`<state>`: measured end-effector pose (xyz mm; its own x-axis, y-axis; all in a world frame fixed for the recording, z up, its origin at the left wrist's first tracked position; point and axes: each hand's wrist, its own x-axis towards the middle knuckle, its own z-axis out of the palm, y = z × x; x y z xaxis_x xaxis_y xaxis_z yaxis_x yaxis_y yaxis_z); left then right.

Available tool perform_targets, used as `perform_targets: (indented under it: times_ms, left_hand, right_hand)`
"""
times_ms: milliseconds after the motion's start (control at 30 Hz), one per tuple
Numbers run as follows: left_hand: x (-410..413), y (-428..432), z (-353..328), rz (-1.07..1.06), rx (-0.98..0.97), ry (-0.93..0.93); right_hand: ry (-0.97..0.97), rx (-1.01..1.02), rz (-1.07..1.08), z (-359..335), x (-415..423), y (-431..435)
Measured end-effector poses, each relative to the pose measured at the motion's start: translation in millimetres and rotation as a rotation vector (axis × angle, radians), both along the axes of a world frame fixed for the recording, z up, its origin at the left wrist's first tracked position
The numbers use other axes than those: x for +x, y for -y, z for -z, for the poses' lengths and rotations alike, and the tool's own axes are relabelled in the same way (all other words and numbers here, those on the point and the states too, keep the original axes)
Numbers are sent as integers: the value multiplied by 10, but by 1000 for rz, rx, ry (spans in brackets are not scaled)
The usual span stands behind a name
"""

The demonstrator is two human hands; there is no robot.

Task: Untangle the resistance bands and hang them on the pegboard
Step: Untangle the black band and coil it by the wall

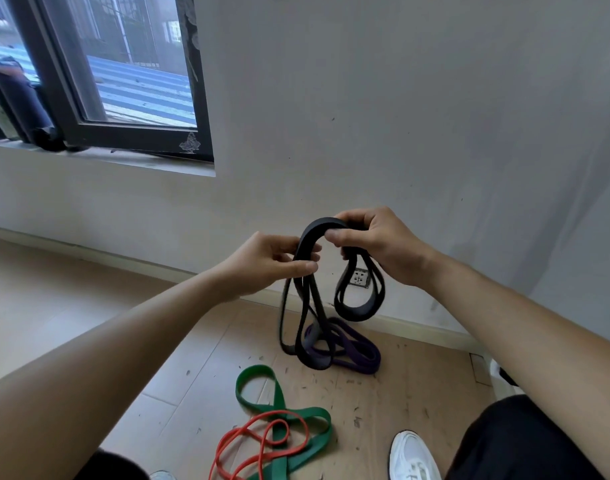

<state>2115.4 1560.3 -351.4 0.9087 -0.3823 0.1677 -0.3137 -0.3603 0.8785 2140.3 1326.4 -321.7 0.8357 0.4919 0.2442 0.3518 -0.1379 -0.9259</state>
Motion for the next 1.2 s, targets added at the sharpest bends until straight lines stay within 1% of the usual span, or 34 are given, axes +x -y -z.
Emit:
perform_targets:
  times_ms: [133, 167, 200, 233, 300, 367, 433, 567, 633, 733, 867, 1033, 1200]
  left_hand:
    - [-7, 103, 2, -42, -154, -1]
    - [-3, 109, -18, -48, -170, 6]
    - [2, 109, -39, -54, -175, 18]
    - [10, 108, -57, -55, -165, 31]
    - [7, 117, -82, -25, -83, 70]
    - [-5, 150, -72, 27, 38, 113]
    - [-12, 191, -47, 42, 105, 133]
    - [4, 200, -48, -20, 146, 152]
    - [-3, 201, -46, -51, 131, 151]
    - [-15, 197, -39, -108, 57, 139]
    - [-26, 242, -42, -174, -105, 64]
    - [-106, 289, -15, 0, -77, 8]
    - [-121, 434, 17, -26, -167, 16]
  right_hand:
    - [-46, 51, 19, -20, -11, 37]
    - [-50, 17, 28, -31, 4, 74]
    - [-34, -60, 37, -43, 20, 119]
    - [2, -175, 40, -53, 31, 160]
    - [73, -397, 20, -73, 10, 171]
    - [129, -457, 1, -98, -44, 108]
    - [207, -498, 20, -126, -67, 44]
    - [275, -676, 32, -152, -58, 21]
    - [283, -725, 15, -158, -76, 6]
    - [244, -659, 7, -172, -94, -7]
    - [88, -436, -3, -169, -98, 63]
    - [-14, -165, -48, -163, -113, 113]
    - [-82, 64, -60, -140, -153, 95]
